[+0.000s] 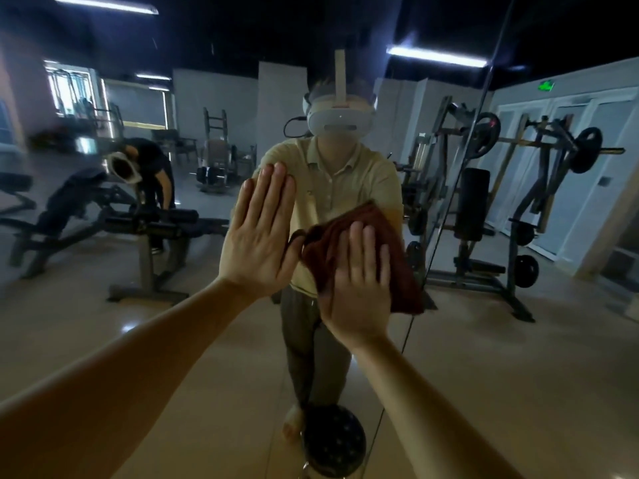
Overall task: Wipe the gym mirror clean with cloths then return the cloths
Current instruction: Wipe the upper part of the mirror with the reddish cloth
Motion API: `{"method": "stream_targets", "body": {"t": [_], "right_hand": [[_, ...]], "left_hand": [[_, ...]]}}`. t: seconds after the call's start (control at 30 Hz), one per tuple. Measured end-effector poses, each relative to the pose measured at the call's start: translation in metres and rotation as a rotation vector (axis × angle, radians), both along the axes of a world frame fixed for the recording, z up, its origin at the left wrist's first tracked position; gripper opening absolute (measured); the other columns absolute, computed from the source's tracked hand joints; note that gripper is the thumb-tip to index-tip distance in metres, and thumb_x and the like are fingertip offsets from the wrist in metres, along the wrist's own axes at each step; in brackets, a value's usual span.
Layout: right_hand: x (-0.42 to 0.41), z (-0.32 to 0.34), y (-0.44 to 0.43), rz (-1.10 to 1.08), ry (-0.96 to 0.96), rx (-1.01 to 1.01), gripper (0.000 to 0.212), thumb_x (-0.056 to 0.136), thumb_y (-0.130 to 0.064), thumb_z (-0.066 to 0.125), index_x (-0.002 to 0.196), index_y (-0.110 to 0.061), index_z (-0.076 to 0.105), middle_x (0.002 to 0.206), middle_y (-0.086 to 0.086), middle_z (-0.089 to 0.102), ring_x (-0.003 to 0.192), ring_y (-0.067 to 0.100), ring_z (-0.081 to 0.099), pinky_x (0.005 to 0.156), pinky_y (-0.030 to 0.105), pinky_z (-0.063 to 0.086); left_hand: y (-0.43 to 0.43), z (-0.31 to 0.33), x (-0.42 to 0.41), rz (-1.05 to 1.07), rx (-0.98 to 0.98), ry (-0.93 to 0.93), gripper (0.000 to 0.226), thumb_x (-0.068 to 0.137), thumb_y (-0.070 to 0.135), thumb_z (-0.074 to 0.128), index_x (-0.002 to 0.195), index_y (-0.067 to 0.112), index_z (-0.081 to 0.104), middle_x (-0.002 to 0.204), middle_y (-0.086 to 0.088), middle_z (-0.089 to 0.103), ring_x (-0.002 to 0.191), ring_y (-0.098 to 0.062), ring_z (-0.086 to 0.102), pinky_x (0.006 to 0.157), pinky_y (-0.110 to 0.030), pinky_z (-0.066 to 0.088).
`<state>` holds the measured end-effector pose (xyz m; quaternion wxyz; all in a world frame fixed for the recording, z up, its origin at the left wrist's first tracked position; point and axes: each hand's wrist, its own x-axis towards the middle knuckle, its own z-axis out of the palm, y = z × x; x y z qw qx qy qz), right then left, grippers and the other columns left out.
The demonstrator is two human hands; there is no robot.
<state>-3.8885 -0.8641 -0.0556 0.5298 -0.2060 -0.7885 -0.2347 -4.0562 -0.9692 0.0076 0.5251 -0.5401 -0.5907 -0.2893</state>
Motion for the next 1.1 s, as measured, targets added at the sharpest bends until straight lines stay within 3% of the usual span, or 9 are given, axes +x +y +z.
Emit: {"method": "stream_targets", "body": {"t": [0.13,0.27,0.43,0.57,0.63,0.77,0.87,0.97,1.1], "right_hand": [[0.027,-0.100,-0.012,0.088,-0.428,0.075,0.088,0.094,-0.035,0.060,0.167,-0.013,0.016,0.176,0.006,0.003,0.161,0.024,0.010,0.131,0.044,0.002],[0.050,-0.040,0.005,0.139,-0.561,0.204,0.084,0.092,-0.033,0.064,0.165,-0.014,0.027,0.174,0.007,0.013,0.162,0.024,0.005,0.131,0.044,-0.001],[0.024,0.145,0.019,0.064,0.038,0.058,0.074,0.100,-0.038,0.043,0.164,-0.009,0.021,0.173,0.011,0.013,0.162,0.026,0.005,0.131,0.044,-0.001],[-0.023,0.161,-0.007,0.048,0.240,-0.005,0.072,0.103,-0.033,0.037,0.165,-0.004,0.014,0.173,0.017,0.010,0.161,0.032,0.005,0.130,0.049,0.000],[-0.045,0.112,-0.023,0.153,0.075,0.066,0.068,0.107,-0.035,0.034,0.165,-0.004,0.016,0.174,0.017,0.007,0.162,0.032,0.003,0.130,0.050,-0.002],[-0.047,0.018,-0.045,0.266,-0.402,0.244,0.078,0.096,-0.035,0.056,0.163,-0.007,0.028,0.173,0.013,0.015,0.162,0.028,0.004,0.131,0.047,0.000],[-0.027,0.031,-0.032,0.284,-0.583,0.334,0.069,0.099,-0.035,0.049,0.162,-0.011,0.033,0.173,0.008,0.019,0.162,0.023,0.002,0.131,0.045,0.000],[-0.005,0.109,-0.005,0.160,-0.409,0.321,0.067,0.103,-0.037,0.039,0.164,-0.011,0.026,0.174,0.009,0.014,0.162,0.024,0.001,0.131,0.046,-0.003],[0.023,0.243,0.020,-0.061,0.050,0.151,0.064,0.105,-0.036,0.035,0.162,-0.007,0.028,0.172,0.014,0.019,0.161,0.028,0.010,0.131,0.048,0.005]], "left_hand": [[-0.008,-0.004,0.007,0.021,-0.040,-0.018,0.074,0.107,0.040,0.030,0.165,-0.002,0.011,0.174,-0.022,0.007,0.162,-0.036,0.006,0.131,-0.051,0.005],[-0.033,-0.002,0.012,0.074,-0.185,-0.051,0.074,0.108,0.033,0.041,0.165,-0.001,0.009,0.174,-0.021,0.004,0.163,-0.033,0.001,0.132,-0.051,0.007],[-0.066,0.010,0.015,0.071,-0.281,-0.039,0.073,0.108,0.034,0.035,0.168,0.007,0.004,0.176,-0.012,0.002,0.163,-0.028,0.004,0.132,-0.048,0.008],[-0.097,0.013,0.004,0.171,-0.251,-0.109,0.084,0.100,0.033,0.048,0.168,0.010,0.005,0.177,-0.006,0.002,0.163,-0.023,0.004,0.133,-0.043,0.005],[-0.109,0.017,0.000,0.216,-0.220,-0.142,0.081,0.101,0.033,0.048,0.168,0.010,0.009,0.177,-0.005,0.003,0.163,-0.022,0.004,0.133,-0.042,0.006],[-0.115,0.034,0.002,0.224,-0.214,-0.182,0.073,0.101,0.030,0.046,0.167,0.012,0.019,0.175,-0.004,0.009,0.163,-0.020,0.005,0.133,-0.037,0.002],[-0.115,0.046,0.001,0.217,-0.256,-0.191,0.078,0.096,0.026,0.064,0.164,0.013,0.028,0.170,-0.008,0.028,0.157,-0.027,0.026,0.130,-0.047,0.019],[-0.116,0.062,-0.007,0.218,-0.227,-0.122,0.081,0.093,0.027,0.071,0.162,0.014,0.032,0.157,-0.008,0.043,0.142,-0.029,0.043,0.120,-0.046,0.033],[-0.114,0.095,-0.016,0.164,-0.155,-0.006,0.083,0.084,0.026,0.076,0.157,0.008,0.040,0.145,-0.013,0.053,0.125,-0.026,0.045,0.104,-0.048,0.050]]}}
